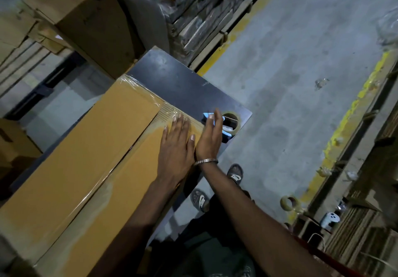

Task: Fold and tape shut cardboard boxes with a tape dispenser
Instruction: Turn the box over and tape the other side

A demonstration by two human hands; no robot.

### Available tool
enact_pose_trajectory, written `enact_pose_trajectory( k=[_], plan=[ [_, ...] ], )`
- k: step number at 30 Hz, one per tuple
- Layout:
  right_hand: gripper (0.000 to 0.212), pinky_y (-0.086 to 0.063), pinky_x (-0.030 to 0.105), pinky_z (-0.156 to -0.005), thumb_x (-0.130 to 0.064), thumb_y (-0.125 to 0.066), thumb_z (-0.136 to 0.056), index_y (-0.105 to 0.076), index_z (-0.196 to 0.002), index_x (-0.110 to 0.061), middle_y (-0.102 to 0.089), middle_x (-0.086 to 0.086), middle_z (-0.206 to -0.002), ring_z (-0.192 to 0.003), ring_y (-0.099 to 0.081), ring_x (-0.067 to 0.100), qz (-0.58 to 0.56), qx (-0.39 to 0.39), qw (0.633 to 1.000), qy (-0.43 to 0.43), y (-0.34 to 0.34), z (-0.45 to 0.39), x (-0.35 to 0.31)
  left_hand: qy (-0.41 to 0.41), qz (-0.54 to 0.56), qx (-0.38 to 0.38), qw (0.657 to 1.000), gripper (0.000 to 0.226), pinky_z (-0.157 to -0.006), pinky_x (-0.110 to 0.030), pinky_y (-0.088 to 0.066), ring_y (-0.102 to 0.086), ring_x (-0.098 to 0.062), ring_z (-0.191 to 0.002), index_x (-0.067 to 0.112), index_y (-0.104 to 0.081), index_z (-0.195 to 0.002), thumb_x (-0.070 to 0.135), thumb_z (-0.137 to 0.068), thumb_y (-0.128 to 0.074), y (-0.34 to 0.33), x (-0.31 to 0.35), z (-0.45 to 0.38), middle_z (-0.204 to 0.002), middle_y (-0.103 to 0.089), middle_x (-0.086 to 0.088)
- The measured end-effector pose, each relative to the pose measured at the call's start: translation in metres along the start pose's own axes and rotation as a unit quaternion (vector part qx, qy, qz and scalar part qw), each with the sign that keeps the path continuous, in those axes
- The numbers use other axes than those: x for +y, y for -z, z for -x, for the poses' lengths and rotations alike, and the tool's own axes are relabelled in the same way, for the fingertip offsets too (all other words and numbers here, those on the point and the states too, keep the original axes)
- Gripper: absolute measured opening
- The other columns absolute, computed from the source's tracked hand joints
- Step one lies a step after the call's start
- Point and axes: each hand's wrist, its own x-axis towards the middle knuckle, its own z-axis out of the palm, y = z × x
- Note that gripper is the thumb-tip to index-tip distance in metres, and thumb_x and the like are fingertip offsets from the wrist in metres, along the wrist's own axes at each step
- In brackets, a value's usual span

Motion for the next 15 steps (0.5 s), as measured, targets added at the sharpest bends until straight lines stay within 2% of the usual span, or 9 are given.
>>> enact_pose_trajectory(
  k=[1, 3, 5, 7, 8, 10, 12, 14, 15],
  plan=[
    [0.054, -0.039, 0.030, -0.111, -0.055, -0.042, -0.105, -0.048, -0.151, -0.026, -0.054, -0.006, -0.150, -0.134, -0.051, 0.005, -0.053, 0.008, 0.997, -0.048, 0.000, -0.003, 0.007, 0.000, -0.015, 0.004, 1.000, 0.056, -0.132, -0.049, -0.014, -0.013, -0.019, -0.163, 0.008, -0.034, -0.163, 0.032, -0.112, -0.032, -0.001, 0.001, 0.001, -0.174, -0.023, -0.008],
    [0.074, -0.040, 0.042, -0.117, -0.076, -0.048, -0.091, -0.053, -0.146, -0.028, -0.059, -0.004, -0.146, -0.133, -0.055, 0.012, -0.130, 0.009, 0.985, -0.111, 0.003, -0.015, 0.030, -0.002, -0.028, 0.011, 1.000, 0.056, -0.131, -0.049, -0.016, -0.015, -0.020, -0.162, 0.009, -0.034, -0.163, 0.032, -0.113, -0.033, -0.003, 0.002, 0.002, -0.174, -0.023, -0.009],
    [0.084, -0.044, 0.047, -0.114, -0.086, -0.044, -0.079, -0.062, -0.138, -0.029, -0.066, -0.003, -0.136, -0.125, -0.061, 0.014, -0.124, 0.022, 0.983, -0.134, 0.011, -0.024, 0.032, -0.003, -0.028, 0.013, 1.000, 0.056, -0.132, -0.048, -0.016, -0.013, -0.019, -0.163, 0.011, -0.033, -0.164, 0.034, -0.113, -0.033, -0.001, 0.002, 0.004, -0.174, -0.022, -0.007],
    [0.086, -0.048, 0.037, -0.110, -0.084, -0.037, -0.080, -0.062, -0.140, -0.028, -0.066, -0.004, -0.137, -0.123, -0.061, 0.011, -0.098, 0.033, 0.986, -0.130, 0.017, -0.022, 0.001, 0.005, -0.014, 0.015, 1.000, 0.056, -0.132, -0.046, -0.015, -0.013, -0.016, -0.162, 0.012, -0.034, -0.164, 0.036, -0.113, -0.033, 0.001, 0.004, 0.004, -0.174, -0.023, -0.005],
    [0.079, -0.045, 0.030, -0.109, -0.077, -0.034, -0.089, -0.057, -0.144, -0.026, -0.062, -0.005, -0.141, -0.128, -0.058, 0.008, -0.087, 0.021, 0.992, -0.085, 0.019, -0.021, -0.011, 0.011, -0.006, 0.019, 1.000, 0.056, -0.132, -0.045, -0.016, -0.015, -0.016, -0.162, 0.012, -0.036, -0.163, 0.036, -0.113, -0.034, 0.001, 0.005, 0.004, -0.173, -0.025, -0.005],
    [0.061, -0.040, 0.024, -0.112, -0.060, -0.030, -0.104, -0.051, -0.149, -0.024, -0.057, -0.005, -0.147, -0.136, -0.051, 0.005, -0.037, -0.052, 0.998, -0.002, 0.014, -0.018, -0.022, 0.022, 0.006, 0.028, 0.999, 0.054, -0.131, -0.044, -0.020, -0.023, -0.016, -0.160, 0.011, -0.042, -0.160, 0.035, -0.112, -0.038, 0.001, 0.007, 0.006, -0.170, -0.032, -0.006],
    [0.064, -0.038, 0.031, -0.117, -0.066, -0.035, -0.100, -0.056, -0.146, -0.026, -0.061, -0.004, -0.144, -0.135, -0.053, 0.007, -0.009, -0.099, 0.995, -0.017, 0.010, -0.022, -0.008, 0.021, 0.014, 0.036, 0.999, 0.050, -0.128, -0.044, -0.027, -0.031, -0.017, -0.157, 0.011, -0.048, -0.156, 0.033, -0.111, -0.045, 0.001, 0.006, 0.007, -0.166, -0.040, -0.007],
    [0.078, -0.040, 0.045, -0.118, -0.086, -0.046, -0.082, -0.071, -0.128, -0.030, -0.071, -0.003, -0.129, -0.125, -0.062, 0.014, -0.087, -0.107, 0.984, -0.117, 0.014, -0.045, 0.026, 0.016, 0.019, 0.047, 0.999, 0.047, -0.125, -0.045, -0.034, -0.038, -0.018, -0.154, 0.011, -0.053, -0.153, 0.030, -0.110, -0.054, 0.002, 0.006, 0.008, -0.163, -0.045, -0.007],
    [0.082, -0.042, 0.050, -0.116, -0.093, -0.046, -0.075, -0.076, -0.118, -0.030, -0.074, -0.003, -0.121, -0.119, -0.066, 0.017, -0.090, -0.092, 0.980, -0.150, 0.021, -0.051, 0.031, 0.015, 0.023, 0.054, 0.998, 0.045, -0.124, -0.045, -0.036, -0.041, -0.018, -0.152, 0.012, -0.056, -0.151, 0.029, -0.109, -0.057, 0.002, 0.006, 0.008, -0.161, -0.048, -0.006]
  ],
)
